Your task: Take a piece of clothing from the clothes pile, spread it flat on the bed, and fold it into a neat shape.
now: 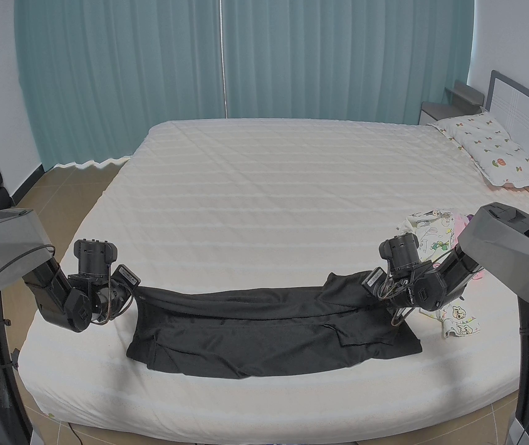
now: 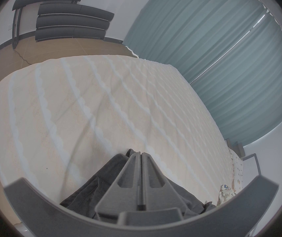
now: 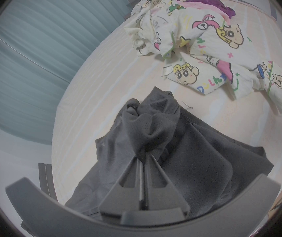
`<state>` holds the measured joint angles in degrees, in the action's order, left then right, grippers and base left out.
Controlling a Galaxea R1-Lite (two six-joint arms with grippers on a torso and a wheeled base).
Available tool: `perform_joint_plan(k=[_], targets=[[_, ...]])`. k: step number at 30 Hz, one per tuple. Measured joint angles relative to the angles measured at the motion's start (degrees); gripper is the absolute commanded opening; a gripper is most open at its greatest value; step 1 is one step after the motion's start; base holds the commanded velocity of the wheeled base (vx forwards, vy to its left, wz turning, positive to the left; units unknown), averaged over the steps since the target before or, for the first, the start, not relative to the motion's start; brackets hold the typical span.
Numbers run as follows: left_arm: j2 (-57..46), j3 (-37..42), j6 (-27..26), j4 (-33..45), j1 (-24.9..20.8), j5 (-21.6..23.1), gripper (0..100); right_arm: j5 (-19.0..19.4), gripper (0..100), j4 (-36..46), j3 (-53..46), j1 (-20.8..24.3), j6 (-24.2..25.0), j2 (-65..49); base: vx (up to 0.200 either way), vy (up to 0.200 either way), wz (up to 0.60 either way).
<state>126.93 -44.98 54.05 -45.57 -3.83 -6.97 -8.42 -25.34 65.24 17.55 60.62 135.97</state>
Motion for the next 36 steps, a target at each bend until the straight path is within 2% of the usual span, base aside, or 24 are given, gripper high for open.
perform_joint_plan(k=[7,13,19,26,36], targets=[[0.1,-4.5,-0.5,0.6,0.7,-0.6,0,0.3,0,-3.1,2.3,-1.4,0.2,-1.2,0.000,0.000,0.00],[1.3,-11.2,-1.4,2.5,2.0,-2.7,0,0.4,0,-13.9,4.3,-2.0,-0.2,-0.5,0.000,0.000,0.00],[4.4,-14.3,-1.6,0.4,3.0,-4.2,0,0.5,0,-25.2,3.0,-1.8,-1.5,1.4,0.000,0.000,0.00],[7.1,-14.0,-2.0,-0.2,3.1,-4.5,0,2.0,0,-26.0,-1.2,-1.9,-3.9,2.5,0.000,0.000,0.00],[7.4,-6.6,-7.5,-0.5,3.0,-4.5,0,5.1,0,-25.6,-8.9,-2.1,-10.4,1.3,0.000,0.000,0.00]])
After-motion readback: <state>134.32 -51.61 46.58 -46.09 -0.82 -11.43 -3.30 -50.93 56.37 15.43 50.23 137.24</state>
